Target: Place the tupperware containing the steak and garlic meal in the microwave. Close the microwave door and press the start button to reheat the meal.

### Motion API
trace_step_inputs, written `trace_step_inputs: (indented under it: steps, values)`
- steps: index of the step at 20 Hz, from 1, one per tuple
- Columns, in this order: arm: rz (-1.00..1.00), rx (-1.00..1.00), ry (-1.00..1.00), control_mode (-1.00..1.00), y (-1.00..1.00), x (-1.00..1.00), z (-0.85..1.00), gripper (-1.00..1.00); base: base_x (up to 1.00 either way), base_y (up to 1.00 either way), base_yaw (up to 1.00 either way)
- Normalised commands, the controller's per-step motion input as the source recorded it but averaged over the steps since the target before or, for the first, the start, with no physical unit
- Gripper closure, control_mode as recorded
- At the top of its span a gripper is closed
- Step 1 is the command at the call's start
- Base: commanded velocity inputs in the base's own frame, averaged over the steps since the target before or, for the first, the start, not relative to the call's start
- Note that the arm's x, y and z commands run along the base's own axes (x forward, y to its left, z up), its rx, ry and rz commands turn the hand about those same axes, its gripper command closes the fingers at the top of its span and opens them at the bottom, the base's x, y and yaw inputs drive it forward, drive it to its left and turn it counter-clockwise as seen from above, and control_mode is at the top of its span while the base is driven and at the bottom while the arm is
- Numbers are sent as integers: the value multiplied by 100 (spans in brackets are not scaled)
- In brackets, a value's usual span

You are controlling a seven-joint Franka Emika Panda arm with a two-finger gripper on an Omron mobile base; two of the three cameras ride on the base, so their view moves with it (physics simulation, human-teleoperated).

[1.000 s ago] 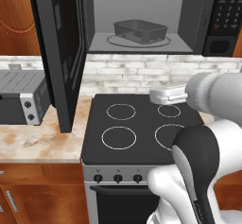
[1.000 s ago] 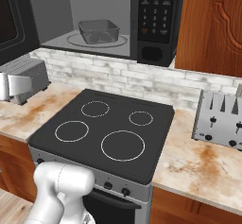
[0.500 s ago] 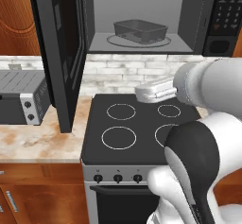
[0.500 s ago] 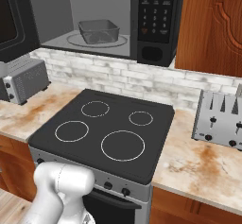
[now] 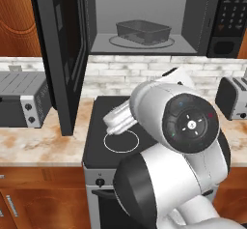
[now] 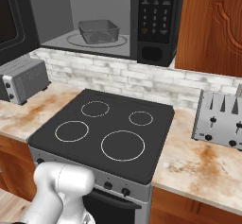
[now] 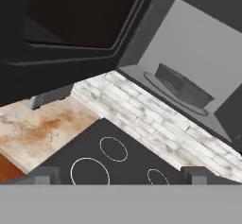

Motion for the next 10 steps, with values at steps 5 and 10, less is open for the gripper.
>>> trace_step_inputs:
  steps: [5, 10]
  values:
    - [1, -35, 0, -100, 51, -26, 0, -100, 0, 0, 0]
    - [0, -32, -6, -100, 51, -20, 0, -100, 0, 0, 0]
